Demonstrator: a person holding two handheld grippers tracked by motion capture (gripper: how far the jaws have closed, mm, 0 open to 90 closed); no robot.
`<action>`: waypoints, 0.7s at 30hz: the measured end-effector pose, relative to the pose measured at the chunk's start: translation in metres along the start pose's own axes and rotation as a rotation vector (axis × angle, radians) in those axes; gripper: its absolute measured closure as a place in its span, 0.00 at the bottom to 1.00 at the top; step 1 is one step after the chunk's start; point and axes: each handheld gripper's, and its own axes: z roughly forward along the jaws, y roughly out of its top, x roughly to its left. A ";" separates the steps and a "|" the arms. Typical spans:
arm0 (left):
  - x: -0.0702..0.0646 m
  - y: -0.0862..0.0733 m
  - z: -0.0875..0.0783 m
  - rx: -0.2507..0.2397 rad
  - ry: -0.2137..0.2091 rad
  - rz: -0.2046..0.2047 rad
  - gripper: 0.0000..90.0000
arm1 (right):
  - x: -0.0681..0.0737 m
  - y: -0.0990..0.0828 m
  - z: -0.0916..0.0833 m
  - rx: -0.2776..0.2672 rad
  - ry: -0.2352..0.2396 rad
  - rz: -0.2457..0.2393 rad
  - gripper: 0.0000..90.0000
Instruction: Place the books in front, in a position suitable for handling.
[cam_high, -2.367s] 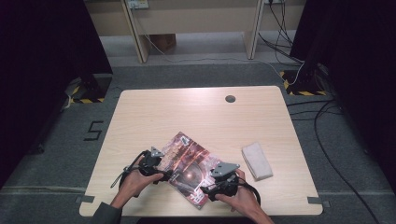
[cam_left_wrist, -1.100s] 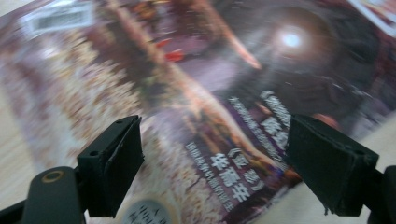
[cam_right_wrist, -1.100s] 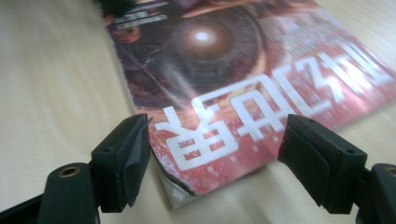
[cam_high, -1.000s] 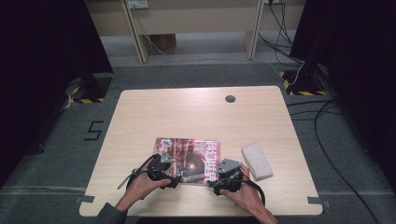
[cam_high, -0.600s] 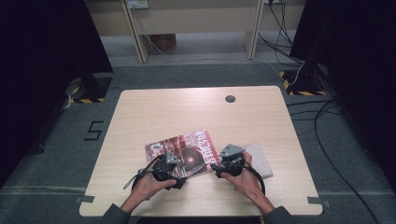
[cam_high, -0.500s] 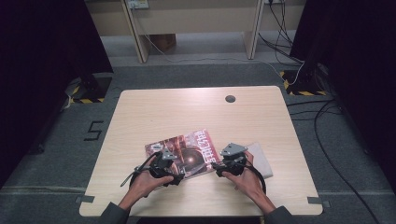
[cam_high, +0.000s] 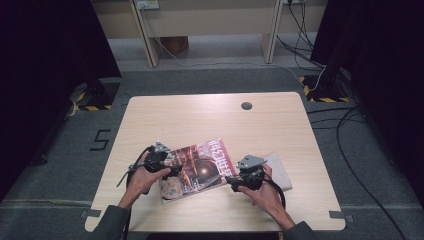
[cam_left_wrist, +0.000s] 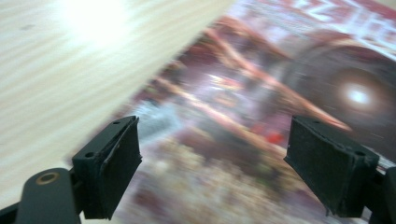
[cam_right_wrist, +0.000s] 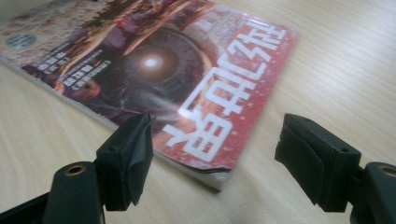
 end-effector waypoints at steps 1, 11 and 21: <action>0.005 0.001 0.003 -0.002 0.004 0.002 0.17 | 0.002 0.000 0.000 0.000 0.005 -0.004 0.30; 0.042 0.004 0.022 0.000 0.013 -0.060 0.17 | 0.014 -0.001 0.006 0.023 0.048 -0.036 0.30; 0.043 -0.001 0.026 0.047 -0.024 -0.078 0.19 | 0.015 -0.001 0.006 0.024 0.056 -0.041 0.30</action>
